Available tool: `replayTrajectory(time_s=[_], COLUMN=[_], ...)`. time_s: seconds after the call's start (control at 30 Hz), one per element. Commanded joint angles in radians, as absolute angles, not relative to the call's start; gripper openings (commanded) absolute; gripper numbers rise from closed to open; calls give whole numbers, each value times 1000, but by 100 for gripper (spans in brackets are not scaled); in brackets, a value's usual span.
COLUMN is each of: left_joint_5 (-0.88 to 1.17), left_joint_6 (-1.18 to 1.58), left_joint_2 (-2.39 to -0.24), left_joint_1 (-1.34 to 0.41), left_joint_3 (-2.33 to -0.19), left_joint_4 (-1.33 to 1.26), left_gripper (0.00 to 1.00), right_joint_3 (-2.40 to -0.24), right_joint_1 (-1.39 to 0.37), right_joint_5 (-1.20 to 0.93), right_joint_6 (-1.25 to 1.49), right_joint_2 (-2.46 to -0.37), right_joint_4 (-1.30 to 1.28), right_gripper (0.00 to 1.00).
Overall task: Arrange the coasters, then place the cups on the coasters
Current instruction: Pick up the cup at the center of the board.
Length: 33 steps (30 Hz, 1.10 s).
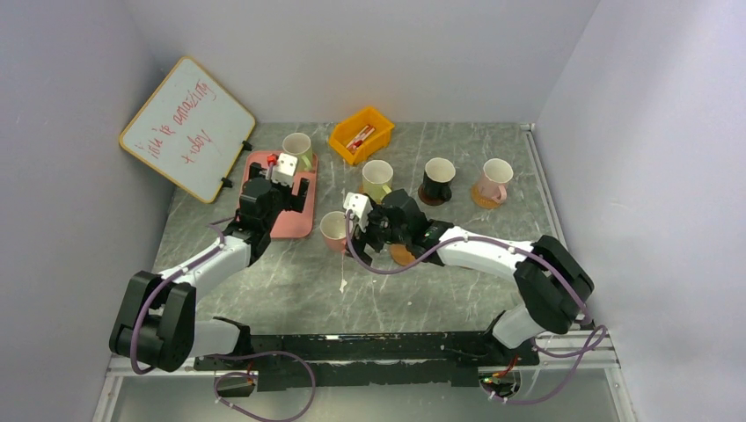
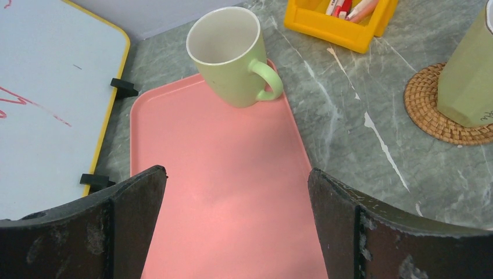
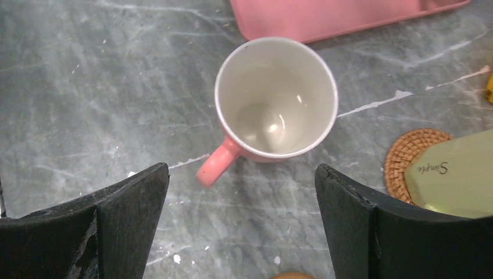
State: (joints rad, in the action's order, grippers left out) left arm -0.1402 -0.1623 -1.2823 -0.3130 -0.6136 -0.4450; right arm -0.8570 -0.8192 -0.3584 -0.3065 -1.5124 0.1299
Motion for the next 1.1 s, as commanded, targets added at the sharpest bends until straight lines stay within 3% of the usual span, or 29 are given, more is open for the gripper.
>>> replayTrajectory(time_s=[0.0,0.57,1.07], left_joint_5=[-164,-164,-146], left_joint_6=[-146,-143,-143], left_joint_2=[-1284,-1295,-1299], left_joint_1=[-310,-310,-310], left_joint_3=[-641,-635,-637], left_joint_4=[-493,-497,-490], left_gripper=[96,96,96], right_joint_3=[-870,-904,-940], right_joint_1=[-827,-844,-843], right_joint_5=[-260,-45,-142], right_joint_6=[-255,-290,-283], right_joint_2=[-1537,-1578,-1603], right_joint_4=[240,256,190], right_gripper=[100,99,79])
